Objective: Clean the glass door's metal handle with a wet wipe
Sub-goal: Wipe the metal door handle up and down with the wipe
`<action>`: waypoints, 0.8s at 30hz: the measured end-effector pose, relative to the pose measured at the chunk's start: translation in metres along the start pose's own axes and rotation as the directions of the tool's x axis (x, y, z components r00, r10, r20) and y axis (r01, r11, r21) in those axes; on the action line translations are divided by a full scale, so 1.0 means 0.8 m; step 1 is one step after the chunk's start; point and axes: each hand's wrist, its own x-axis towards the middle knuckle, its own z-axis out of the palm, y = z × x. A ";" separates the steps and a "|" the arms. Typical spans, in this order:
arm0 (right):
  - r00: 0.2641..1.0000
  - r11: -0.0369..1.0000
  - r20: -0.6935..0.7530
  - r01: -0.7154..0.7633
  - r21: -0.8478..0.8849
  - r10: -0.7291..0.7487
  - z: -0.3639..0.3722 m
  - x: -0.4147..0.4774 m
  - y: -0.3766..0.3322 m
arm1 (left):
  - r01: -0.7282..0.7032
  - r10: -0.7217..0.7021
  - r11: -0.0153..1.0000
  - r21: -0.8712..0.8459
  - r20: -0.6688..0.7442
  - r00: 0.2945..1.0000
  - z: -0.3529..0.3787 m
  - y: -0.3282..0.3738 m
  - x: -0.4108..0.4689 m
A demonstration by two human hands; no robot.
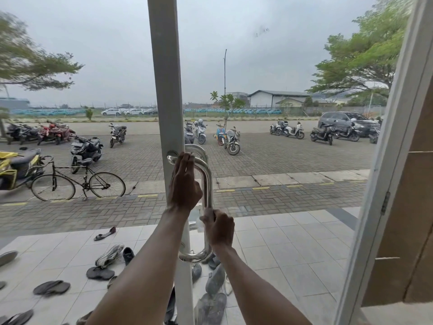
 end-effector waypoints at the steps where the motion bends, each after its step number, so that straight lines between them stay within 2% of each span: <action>1: 1.000 1.000 0.007 -0.007 0.006 0.007 0.005 -0.010 0.007 | -0.002 0.002 1.000 -0.001 0.004 1.000 -0.001 -0.001 0.000; 9: 0.983 0.992 0.152 -0.091 -0.089 0.104 0.023 -0.035 0.030 | 0.003 -0.003 1.000 -0.003 0.007 1.000 0.003 -0.003 0.000; 14: 0.971 0.981 0.140 -0.183 -0.069 0.191 0.028 -0.044 0.033 | -0.010 0.010 1.000 0.014 0.023 1.000 0.006 -0.006 -0.004; 20: 0.959 0.973 0.177 -0.209 -0.095 0.223 0.025 -0.043 0.028 | -0.054 0.053 0.998 0.026 0.037 0.998 0.008 -0.012 -0.017; 24: 0.981 0.980 0.077 -0.173 -0.093 0.180 0.014 -0.031 0.011 | -0.057 0.056 0.998 0.018 0.057 0.997 0.007 -0.015 -0.023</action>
